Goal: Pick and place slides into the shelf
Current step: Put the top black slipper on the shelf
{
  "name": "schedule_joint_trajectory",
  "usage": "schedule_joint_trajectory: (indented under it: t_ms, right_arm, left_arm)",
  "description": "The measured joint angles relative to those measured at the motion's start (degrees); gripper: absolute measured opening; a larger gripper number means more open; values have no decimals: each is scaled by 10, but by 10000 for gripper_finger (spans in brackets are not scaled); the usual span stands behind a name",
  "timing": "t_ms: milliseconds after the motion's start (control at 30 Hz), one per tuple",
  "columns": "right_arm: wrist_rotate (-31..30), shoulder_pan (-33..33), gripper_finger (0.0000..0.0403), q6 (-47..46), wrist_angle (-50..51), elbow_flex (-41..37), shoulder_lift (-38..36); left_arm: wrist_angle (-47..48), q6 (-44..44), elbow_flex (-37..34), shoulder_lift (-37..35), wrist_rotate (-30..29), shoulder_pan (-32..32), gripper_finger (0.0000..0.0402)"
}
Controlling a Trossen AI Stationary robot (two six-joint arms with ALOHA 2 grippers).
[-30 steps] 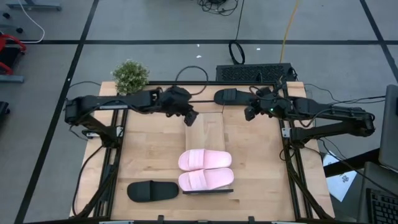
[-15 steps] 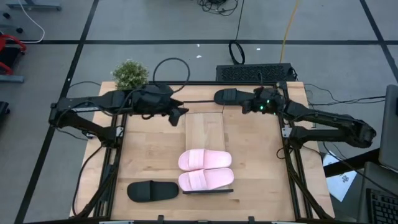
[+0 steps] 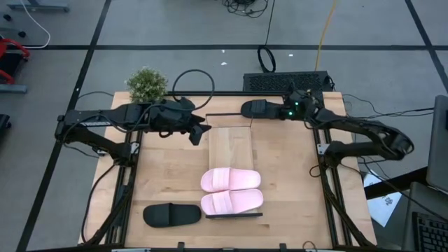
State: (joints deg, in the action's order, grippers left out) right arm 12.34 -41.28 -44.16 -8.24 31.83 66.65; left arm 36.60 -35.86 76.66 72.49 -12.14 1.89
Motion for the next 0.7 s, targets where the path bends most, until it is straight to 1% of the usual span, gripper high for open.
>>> schedule_joint_trajectory:
  t_ms: [133, 400, 533, 700]
  right_arm:
    - [-1, -11, 207, 20, -26, 0, 47]
    - [-4, -34, 208, 44, -42, 0, 97]
    - [-3, -34, 208, 42, -91, 0, 128]
    - [-3, -34, 208, 15, -146, 0, 179]
  left_arm:
    - [2, -1, 0, 0, 1, 0, 230]
    - [6, -3, 0, 0, 4, -1, 230]
    - [6, 4, 0, 0, 2, 1, 230]
    - [10, 4, 0, 0, 0, 4, 230]
